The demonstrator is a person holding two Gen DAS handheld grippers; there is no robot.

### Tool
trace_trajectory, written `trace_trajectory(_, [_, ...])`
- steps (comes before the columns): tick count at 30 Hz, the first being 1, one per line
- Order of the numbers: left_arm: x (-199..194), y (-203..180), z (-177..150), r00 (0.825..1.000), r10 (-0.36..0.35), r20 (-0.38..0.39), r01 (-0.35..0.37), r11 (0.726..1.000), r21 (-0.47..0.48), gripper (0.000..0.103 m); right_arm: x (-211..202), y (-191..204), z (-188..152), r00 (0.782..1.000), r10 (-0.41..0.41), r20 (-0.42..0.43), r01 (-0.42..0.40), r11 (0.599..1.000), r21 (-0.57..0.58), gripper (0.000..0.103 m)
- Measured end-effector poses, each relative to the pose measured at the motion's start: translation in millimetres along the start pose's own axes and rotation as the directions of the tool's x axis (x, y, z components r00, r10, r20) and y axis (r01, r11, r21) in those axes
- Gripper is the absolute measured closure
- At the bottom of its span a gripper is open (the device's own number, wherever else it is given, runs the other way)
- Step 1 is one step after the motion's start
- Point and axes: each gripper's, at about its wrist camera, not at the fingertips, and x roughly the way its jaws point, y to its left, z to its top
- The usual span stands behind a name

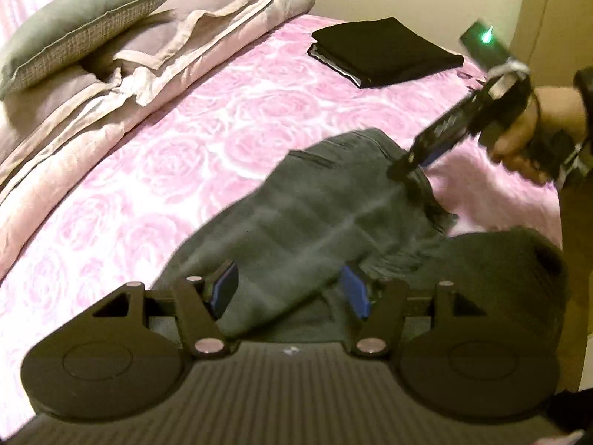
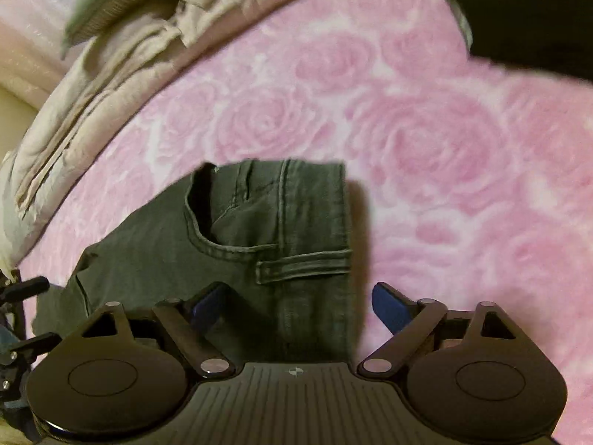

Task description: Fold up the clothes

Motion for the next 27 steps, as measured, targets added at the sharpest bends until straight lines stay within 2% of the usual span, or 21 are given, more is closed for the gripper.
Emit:
trace_trajectory(4, [23.5, 32.3, 6.1, 0.999, 0.006, -0.035, -0.005, 0.999, 0.038, 0.046, 12.4, 14.3, -1.8, 0.993, 0.095, -0.068, -0.096, 0.995, -0.007, 0.026])
trace_trajectory(6, [33.6, 52.6, 8.9, 0.998, 0.025, -0.054, -0.023, 0.999, 0.035, 0.046, 11.0, 19.6, -3.1, 0.995, 0.068, -0.075, -0.073, 0.995, -0.067, 0.026])
trace_trajectory(8, [43.8, 72.5, 11.8, 0.996, 0.029, -0.08, -0.027, 1.0, 0.014, 0.046, 8.2, 5.9, 2.9, 1.0, 0.023, -0.021, -0.024, 0.999, -0.047, 0.026])
trace_trajectory(11, [62.3, 91.6, 13.3, 0.991, 0.019, -0.134, -0.021, 1.0, -0.015, 0.045, 12.4, -15.8, 14.8, 0.999, 0.017, 0.027, -0.016, 1.0, -0.024, 0.025])
trace_trajectory(13, [76.8, 97.6, 13.6, 0.985, 0.007, -0.175, -0.012, 1.0, -0.028, 0.045, 24.7, -17.3, 21.4, 0.999, 0.034, 0.018, -0.032, 0.997, -0.069, 0.023])
trace_trajectory(15, [89.2, 97.7, 12.9, 0.977, 0.004, -0.214, -0.012, 0.999, -0.034, 0.045, 37.0, -15.8, 23.0, 0.997, 0.074, 0.025, -0.072, 0.994, -0.084, 0.015])
trace_trajectory(17, [99.3, 92.8, 12.0, 0.967, 0.007, -0.254, -0.018, 0.999, -0.038, 0.045, 45.8, -6.8, 25.6, 0.994, 0.108, 0.027, -0.105, 0.99, -0.094, 0.016])
trace_trajectory(18, [102.9, 88.7, 11.0, 0.963, 0.008, -0.269, -0.019, 0.999, -0.04, 0.045, 48.1, -3.8, 27.2, 0.991, 0.13, 0.017, -0.128, 0.987, -0.093, 0.028])
trace_trajectory(19, [104.6, 83.5, 11.7, 0.961, 0.008, -0.278, -0.021, 0.999, -0.041, 0.045, 48.5, -4.6, 28.5, 0.987, 0.164, 0.0, -0.163, 0.984, -0.072, 0.065])
trace_trajectory(22, [101.6, 66.1, 18.7, 0.96, 0.017, -0.278, -0.031, 0.999, -0.045, 0.045, 36.6, -10.0, 39.7, 0.978, 0.206, -0.028, -0.207, 0.977, -0.043, 0.074])
trace_trajectory(25, [89.5, 48.8, 35.5, 0.97, 0.016, -0.241, -0.032, 0.998, -0.062, 0.045, 1.5, -9.3, 64.4, 0.982, 0.19, -0.014, -0.19, 0.97, -0.152, 0.076])
trace_trajectory(27, [80.0, 39.5, 46.2, 0.977, 0.025, -0.21, -0.038, 0.997, -0.06, 0.045, -25.4, -16.6, 83.8, 0.987, 0.159, 0.025, -0.151, 0.968, -0.202, 0.076])
